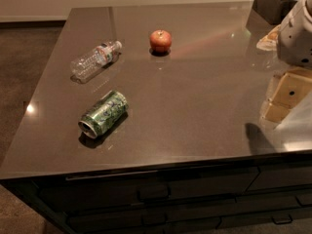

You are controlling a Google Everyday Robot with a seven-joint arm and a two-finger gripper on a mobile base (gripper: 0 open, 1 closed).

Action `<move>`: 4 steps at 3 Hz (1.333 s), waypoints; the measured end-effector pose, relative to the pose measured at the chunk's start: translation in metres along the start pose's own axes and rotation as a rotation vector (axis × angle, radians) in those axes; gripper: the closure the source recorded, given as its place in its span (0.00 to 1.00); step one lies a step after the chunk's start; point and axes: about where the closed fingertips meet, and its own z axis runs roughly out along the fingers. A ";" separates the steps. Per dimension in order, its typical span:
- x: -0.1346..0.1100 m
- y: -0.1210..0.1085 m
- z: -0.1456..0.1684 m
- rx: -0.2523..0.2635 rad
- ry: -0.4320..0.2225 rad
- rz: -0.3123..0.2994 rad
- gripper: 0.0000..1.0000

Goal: Place green can upright

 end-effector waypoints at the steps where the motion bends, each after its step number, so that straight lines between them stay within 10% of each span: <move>1: 0.000 0.000 0.000 0.000 0.000 0.000 0.00; 4: -0.067 -0.018 0.025 -0.060 -0.068 -0.238 0.00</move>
Offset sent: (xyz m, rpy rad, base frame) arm 0.0204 0.0242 -0.0079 0.0159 0.0279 0.1152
